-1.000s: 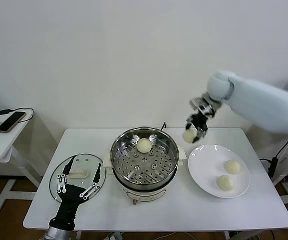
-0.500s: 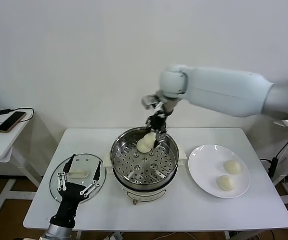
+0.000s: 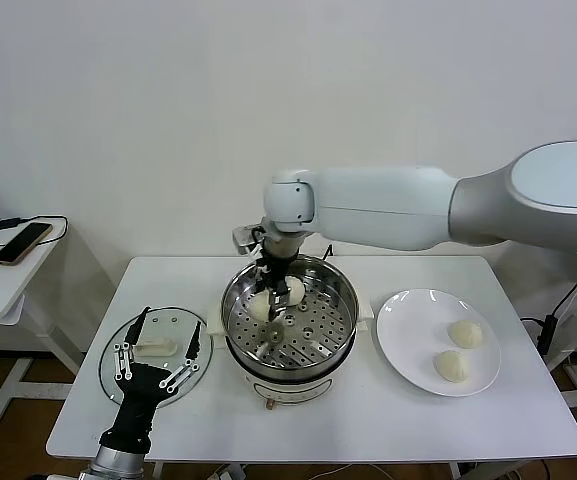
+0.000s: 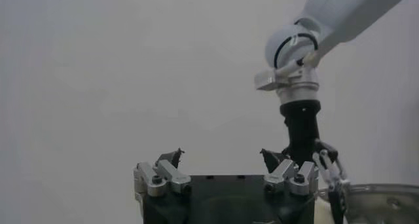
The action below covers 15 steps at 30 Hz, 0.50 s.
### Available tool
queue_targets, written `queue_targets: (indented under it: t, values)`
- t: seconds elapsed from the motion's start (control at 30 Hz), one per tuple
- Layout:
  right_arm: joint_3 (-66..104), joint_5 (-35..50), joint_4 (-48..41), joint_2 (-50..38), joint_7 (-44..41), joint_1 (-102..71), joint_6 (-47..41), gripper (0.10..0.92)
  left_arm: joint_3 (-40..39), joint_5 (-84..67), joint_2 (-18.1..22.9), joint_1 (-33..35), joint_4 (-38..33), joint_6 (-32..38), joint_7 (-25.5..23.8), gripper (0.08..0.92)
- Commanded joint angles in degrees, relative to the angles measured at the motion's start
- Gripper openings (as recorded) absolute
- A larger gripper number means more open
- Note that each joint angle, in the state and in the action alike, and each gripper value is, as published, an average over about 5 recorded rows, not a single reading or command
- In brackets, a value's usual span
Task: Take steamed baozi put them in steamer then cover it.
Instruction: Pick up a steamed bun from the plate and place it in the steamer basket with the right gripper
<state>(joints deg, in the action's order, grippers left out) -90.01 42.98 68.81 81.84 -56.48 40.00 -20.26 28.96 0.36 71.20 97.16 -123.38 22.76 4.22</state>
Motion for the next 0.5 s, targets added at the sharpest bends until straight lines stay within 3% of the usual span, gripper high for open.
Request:
queue_targets:
  t: [0.03, 0.33, 0.5]
  values:
    - [-1.41, 1.94, -1.22, 3.22, 3.02, -2.02, -1.34, 0.645, 0.04, -0.01, 0.04, -0.03, 0.03, 0.04, 0.04, 0.823]
    - [-1.36, 0.80, -1.96, 3.56, 2.97, -3.75, -1.61, 0.671, 0.22, -0.04, 0.13, -0.02, 0.14, 0.17, 0.16, 0.823]
    - [-0.93, 0.66, -1.82, 2.96, 3.93, -4.34, -1.60, 0.774, 0.42, -0.04, 0.15, -0.02, 0.29, 0.26, 0.25, 0.823]
